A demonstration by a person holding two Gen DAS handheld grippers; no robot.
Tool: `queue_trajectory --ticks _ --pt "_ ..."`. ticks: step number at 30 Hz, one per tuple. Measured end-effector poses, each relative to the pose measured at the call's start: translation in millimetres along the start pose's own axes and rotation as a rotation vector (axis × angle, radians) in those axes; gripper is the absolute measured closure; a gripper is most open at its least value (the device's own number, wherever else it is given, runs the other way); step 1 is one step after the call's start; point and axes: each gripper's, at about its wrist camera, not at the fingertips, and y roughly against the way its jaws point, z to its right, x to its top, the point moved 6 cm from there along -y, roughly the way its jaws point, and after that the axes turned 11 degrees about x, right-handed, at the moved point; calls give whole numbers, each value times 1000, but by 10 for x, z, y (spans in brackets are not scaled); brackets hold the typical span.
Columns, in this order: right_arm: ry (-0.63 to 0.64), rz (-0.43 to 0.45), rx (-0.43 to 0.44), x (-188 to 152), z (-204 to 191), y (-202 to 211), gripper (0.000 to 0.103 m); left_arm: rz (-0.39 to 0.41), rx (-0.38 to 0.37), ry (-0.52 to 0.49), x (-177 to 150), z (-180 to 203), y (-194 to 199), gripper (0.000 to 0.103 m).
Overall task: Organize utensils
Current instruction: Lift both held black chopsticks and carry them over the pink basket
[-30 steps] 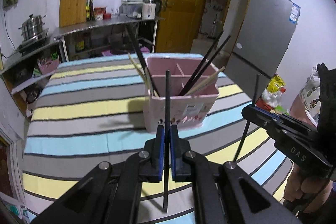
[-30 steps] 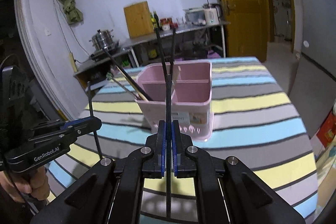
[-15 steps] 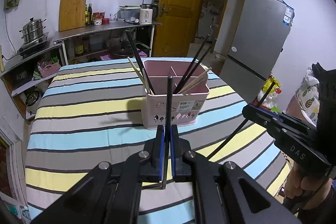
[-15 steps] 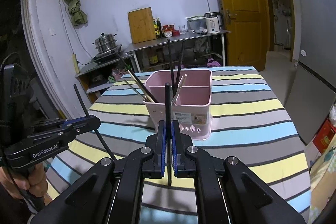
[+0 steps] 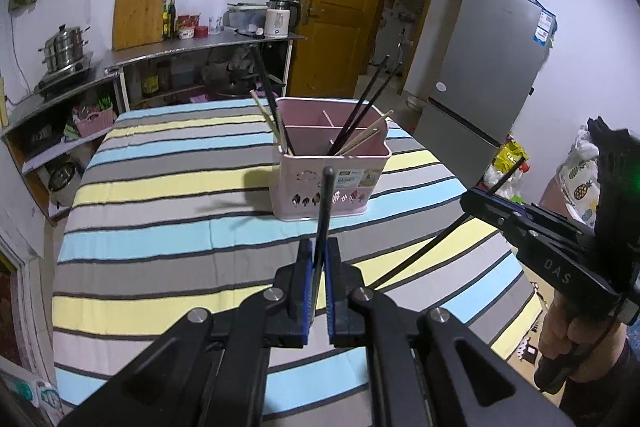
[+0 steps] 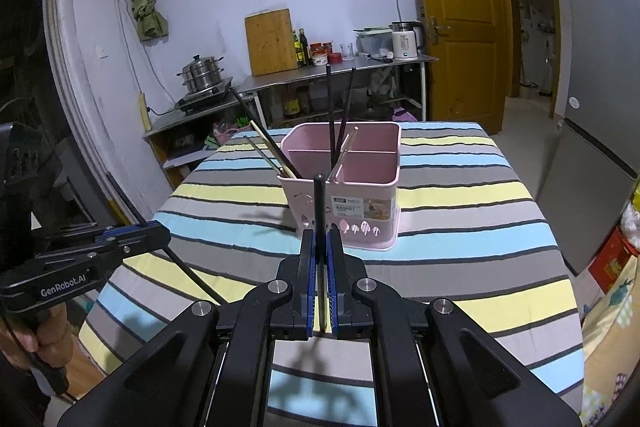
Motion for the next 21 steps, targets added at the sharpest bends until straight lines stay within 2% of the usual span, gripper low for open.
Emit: queue_trajectory --ticks 7,21 --pt "4 -1 -2 -28 -26 19 98 -17 -15 22 -80 -62 12 97" --pt "24 30 9 50 -113 75 98 32 -33 33 4 -62 104 97"
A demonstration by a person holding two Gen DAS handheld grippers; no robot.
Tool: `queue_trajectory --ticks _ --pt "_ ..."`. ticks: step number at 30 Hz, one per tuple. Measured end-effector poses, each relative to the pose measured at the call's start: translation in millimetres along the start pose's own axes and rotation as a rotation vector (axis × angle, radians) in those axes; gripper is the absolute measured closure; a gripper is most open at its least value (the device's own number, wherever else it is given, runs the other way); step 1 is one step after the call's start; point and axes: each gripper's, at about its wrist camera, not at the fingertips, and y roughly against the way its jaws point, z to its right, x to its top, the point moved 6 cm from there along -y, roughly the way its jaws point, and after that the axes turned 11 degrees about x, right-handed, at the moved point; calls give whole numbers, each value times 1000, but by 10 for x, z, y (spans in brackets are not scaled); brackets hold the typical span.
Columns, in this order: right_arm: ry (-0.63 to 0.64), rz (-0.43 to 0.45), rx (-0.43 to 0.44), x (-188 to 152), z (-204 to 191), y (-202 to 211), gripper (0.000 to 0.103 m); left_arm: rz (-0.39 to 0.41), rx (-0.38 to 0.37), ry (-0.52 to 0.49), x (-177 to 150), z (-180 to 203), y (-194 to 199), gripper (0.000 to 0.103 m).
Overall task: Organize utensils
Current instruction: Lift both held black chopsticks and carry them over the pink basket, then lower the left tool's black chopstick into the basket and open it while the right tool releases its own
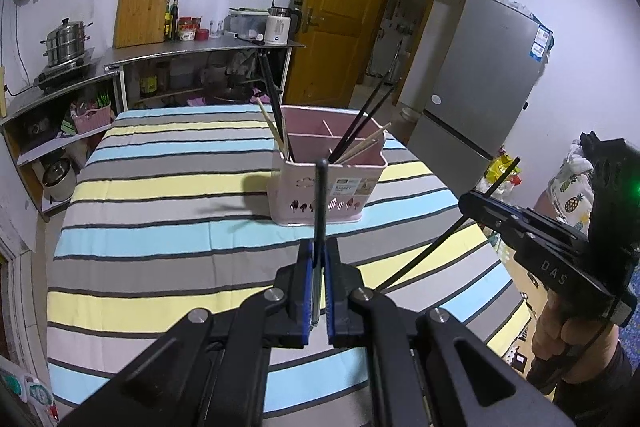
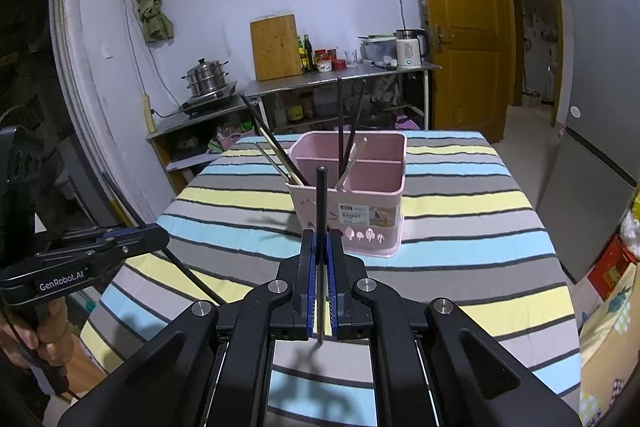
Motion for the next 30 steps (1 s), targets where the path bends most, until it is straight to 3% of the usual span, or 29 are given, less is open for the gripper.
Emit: queue_trajectory --ticks 7,30 --pt "10 46 22 179 -79 42 98 23 -1 -20 204 42 37 97" --pt "50 231 13 1123 -49 -50 98 185 13 -34 1427 142 26 97"
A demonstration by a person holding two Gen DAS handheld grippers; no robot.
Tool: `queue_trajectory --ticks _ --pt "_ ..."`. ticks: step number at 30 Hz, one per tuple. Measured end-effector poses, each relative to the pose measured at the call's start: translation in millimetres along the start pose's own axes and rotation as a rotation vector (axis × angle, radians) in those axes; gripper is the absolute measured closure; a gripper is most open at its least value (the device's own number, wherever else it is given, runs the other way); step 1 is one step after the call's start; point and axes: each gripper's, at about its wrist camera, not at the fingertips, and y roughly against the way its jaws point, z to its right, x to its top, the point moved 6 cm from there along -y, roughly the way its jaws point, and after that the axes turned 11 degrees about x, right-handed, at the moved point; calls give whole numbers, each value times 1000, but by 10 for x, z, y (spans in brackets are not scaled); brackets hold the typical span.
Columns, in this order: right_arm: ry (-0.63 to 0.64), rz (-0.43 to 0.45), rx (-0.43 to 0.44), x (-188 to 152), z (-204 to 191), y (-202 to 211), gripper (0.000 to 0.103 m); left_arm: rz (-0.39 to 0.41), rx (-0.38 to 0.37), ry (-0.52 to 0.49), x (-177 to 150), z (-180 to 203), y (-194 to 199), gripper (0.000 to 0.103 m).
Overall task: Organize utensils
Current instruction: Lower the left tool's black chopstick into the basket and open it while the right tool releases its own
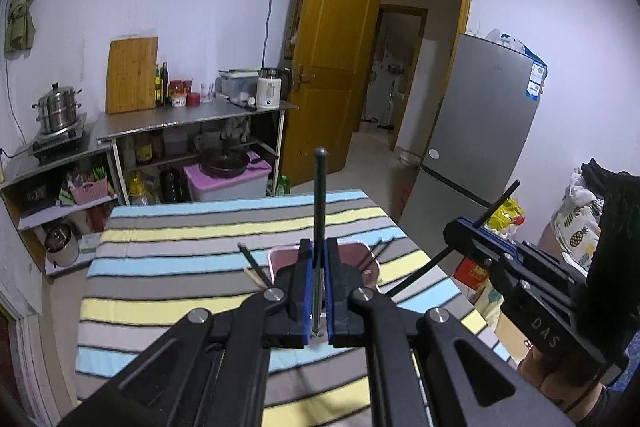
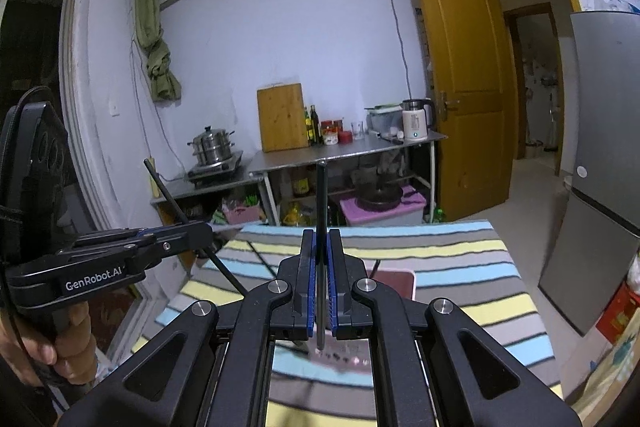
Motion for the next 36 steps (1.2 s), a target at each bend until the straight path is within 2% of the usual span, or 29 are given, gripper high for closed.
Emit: queue_trajectory --ticks 7,16,36 --pt "9 5 -25 20 99 -208 98 12 19 -3 103 2 -228 97" --pt "3 -20 -48 -79 213 -398 98 -9 10 4 21 52 -521 97" --pt "-28 -149 -53 -591 367 -822 98 -148 8 8 -461 81 -1046 97"
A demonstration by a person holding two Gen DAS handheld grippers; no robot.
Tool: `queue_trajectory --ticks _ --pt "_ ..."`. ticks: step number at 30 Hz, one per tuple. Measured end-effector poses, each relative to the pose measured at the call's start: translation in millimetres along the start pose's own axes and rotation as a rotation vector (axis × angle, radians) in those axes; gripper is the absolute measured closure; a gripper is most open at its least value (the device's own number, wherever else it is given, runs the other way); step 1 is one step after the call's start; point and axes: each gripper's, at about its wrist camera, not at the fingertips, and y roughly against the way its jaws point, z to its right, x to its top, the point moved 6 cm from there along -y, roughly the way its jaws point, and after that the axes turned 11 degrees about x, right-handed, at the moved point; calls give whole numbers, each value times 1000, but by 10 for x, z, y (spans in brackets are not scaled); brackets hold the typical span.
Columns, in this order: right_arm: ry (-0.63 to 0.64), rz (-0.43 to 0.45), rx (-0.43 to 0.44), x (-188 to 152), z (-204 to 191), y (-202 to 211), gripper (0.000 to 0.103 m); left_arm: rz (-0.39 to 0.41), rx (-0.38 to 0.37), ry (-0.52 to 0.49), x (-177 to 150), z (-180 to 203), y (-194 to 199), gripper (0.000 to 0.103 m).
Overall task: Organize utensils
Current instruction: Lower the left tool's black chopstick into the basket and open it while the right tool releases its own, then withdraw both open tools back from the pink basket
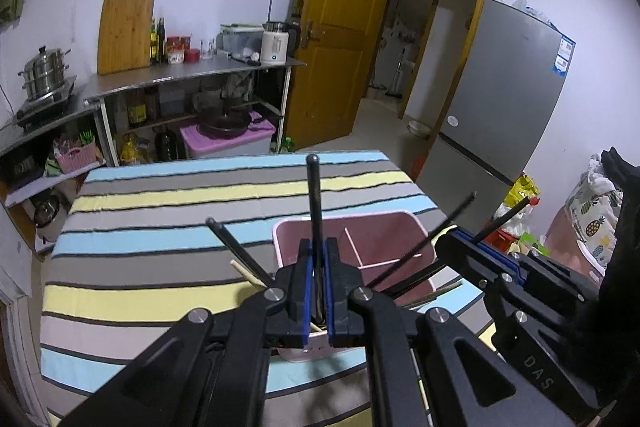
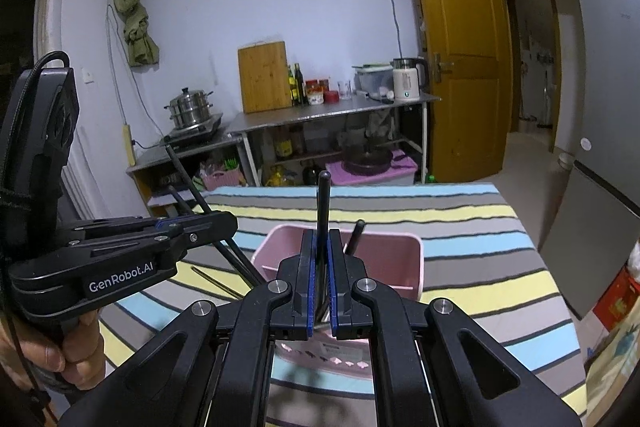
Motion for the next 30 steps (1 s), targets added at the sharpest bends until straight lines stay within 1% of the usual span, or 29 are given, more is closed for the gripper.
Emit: queue_trajectory --ticks 4,11,13,14,15,16,17,21,30 --pt "-10 -24 -2 -66 48 -73 98 -29 1 3 -65 -7 -110 97" --pt "-25 -42 19 -96 78 -62 98 -45 13 16 -116 -38 -135 96" --pt "-26 -45 23 -95 77 -42 98 -36 18 16 -109 -55 -109 92" --pt "-28 -43 23 -86 80 -26 95 -30 19 18 -104 -57 -87 84" --pt "-30 -37 27 -75 74 3 93 -25 13 22 -92 -64 -77 79" --pt "-30 -32 32 -59 66 24 90 -22 5 24 -95 -73 -56 77" --pt "-27 -24 36 -46 53 67 89 -16 6 23 -98 -81 -29 76" --pt "-20 -10 39 -17 9 178 89 2 15 17 -121 -80 85 71" --pt "-35 34 43 -43 -22 518 87 59 11 28 -244 -172 459 65"
